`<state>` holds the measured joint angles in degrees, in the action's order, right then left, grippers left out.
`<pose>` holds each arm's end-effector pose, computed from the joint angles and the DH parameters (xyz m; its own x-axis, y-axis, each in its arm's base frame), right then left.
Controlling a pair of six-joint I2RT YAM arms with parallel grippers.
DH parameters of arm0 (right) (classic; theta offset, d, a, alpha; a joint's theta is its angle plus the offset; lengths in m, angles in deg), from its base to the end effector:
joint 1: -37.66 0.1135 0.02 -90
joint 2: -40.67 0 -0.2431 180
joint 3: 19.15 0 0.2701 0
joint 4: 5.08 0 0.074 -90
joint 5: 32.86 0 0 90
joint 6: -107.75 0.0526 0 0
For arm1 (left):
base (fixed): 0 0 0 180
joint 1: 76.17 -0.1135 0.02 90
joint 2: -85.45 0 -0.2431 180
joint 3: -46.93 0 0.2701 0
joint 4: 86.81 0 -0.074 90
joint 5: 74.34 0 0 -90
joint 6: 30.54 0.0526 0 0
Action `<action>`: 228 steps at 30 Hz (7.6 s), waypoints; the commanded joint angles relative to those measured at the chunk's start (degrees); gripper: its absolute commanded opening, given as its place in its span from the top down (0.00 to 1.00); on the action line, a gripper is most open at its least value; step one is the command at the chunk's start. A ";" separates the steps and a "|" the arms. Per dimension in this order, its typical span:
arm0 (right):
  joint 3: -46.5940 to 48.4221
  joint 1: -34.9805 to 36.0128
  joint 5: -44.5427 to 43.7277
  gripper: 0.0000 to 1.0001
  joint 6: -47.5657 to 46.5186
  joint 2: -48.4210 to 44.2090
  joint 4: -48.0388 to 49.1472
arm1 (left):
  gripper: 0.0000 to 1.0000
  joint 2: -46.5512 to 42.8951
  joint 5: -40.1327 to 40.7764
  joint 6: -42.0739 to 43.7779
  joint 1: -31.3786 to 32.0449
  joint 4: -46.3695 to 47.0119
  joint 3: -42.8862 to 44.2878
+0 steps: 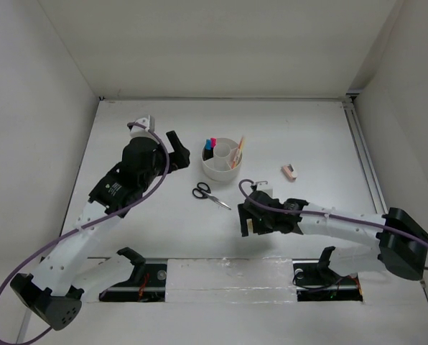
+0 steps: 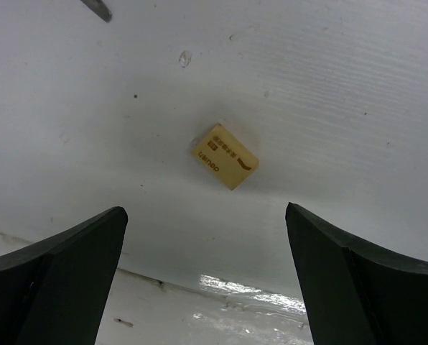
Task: Sort the stationery into containers
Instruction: Pick up the stationery from the center of the board, then place the stationery in the storage box.
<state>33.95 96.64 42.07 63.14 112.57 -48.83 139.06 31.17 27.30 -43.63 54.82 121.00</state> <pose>0.1445 0.2138 0.1468 -0.8663 -0.1067 -0.4880 -0.2122 0.9630 0.1661 0.2162 -0.1213 0.3653 -0.3812 -0.3652 -0.8493 0.1192 0.8916 -0.4369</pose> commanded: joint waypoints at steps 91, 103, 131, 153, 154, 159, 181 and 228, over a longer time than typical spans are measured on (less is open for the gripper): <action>4.46 9.49 -10.15 1.00 -24.20 -25.84 22.03 | 0.03 0.27 -59.81 -4.66 0.60 32.39 -10.43; 8.60 9.49 -9.89 1.00 -28.51 -20.31 28.45 | 0.10 5.72 -58.66 -6.69 2.97 37.76 -12.63; 10.97 9.49 -11.47 0.34 -32.47 -14.93 36.54 | 1.00 11.35 -50.68 -4.22 2.97 31.87 -9.55; 8.51 9.49 -29.49 0.03 -12.70 -36.13 6.57 | 1.00 54.04 13.14 -17.99 8.86 -1.43 47.28; 8.51 9.49 -29.49 0.03 -12.69 -36.13 6.05 | 1.00 55.11 14.10 -19.41 8.86 -3.53 48.44; 9.04 9.49 -28.96 0.03 -12.69 -36.13 5.34 | 1.00 61.78 19.47 -26.01 9.38 -11.71 57.05; 7.37 9.49 -24.83 0.02 -13.31 -40.87 4.29 | 1.00 69.62 19.04 -33.49 9.92 -16.47 56.72; 6.84 9.49 -24.30 0.02 -12.77 -41.93 3.76 | 0.79 70.23 16.31 -30.68 9.92 -12.34 54.69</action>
<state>40.53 105.97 18.03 50.59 71.02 -45.88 210.90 46.51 -3.52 -34.10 41.99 175.60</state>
